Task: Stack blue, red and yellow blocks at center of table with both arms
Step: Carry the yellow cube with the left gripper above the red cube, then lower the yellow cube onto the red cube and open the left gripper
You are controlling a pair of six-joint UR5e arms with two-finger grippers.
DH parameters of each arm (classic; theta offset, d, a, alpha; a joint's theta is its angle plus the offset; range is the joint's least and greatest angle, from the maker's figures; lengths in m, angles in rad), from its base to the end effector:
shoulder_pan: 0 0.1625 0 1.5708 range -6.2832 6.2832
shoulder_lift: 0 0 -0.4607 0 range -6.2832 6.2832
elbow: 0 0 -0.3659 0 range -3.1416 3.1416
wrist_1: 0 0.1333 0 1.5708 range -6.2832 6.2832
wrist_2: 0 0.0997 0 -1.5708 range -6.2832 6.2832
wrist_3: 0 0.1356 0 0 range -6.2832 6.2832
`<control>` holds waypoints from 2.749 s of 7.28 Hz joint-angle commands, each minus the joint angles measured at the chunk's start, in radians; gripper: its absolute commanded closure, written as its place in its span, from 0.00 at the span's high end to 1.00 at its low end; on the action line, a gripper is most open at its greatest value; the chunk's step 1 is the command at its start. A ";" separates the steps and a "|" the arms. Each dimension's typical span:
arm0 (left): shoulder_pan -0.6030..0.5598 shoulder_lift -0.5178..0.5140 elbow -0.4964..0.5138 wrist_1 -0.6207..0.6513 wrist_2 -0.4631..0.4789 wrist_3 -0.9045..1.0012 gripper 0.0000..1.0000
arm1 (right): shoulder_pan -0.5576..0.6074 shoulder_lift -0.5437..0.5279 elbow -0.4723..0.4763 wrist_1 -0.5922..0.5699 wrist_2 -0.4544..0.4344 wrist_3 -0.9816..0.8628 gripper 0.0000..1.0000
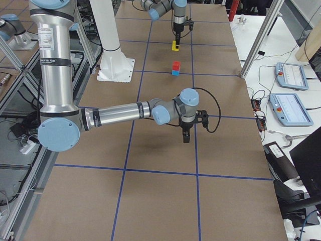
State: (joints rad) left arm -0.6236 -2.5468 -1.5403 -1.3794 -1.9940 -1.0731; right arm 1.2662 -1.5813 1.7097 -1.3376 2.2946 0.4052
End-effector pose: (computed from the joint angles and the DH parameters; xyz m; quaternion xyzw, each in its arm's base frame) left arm 0.5660 -0.5028 0.1458 0.0260 0.4087 0.0200 0.9121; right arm -0.1046 -0.4779 0.6361 0.0367 -0.3850 -0.0173 0.9220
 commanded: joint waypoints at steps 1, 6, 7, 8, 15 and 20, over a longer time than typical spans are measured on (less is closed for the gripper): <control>0.004 -0.055 0.094 -0.035 0.007 0.016 0.00 | 0.019 -0.009 0.004 0.000 0.012 -0.005 0.99; 0.016 -0.053 0.126 -0.038 0.007 0.015 0.00 | 0.018 -0.008 -0.001 0.000 0.011 -0.002 0.99; 0.022 -0.052 0.126 -0.038 0.007 0.013 0.00 | 0.018 -0.008 -0.004 0.000 0.008 -0.003 0.99; 0.027 -0.050 0.126 -0.038 0.007 0.012 0.00 | 0.018 -0.003 -0.012 0.000 0.008 -0.005 0.99; 0.033 -0.041 0.134 -0.070 0.011 0.009 0.00 | 0.018 -0.003 -0.013 0.000 0.008 -0.003 0.99; 0.033 -0.027 0.121 -0.072 0.011 0.009 0.00 | 0.018 -0.006 -0.013 0.000 0.008 -0.003 0.99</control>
State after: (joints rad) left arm -0.5906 -2.5725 -1.4180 -1.4511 -1.9834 -1.0634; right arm 1.2840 -1.5863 1.6961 -1.3376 2.3025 0.4019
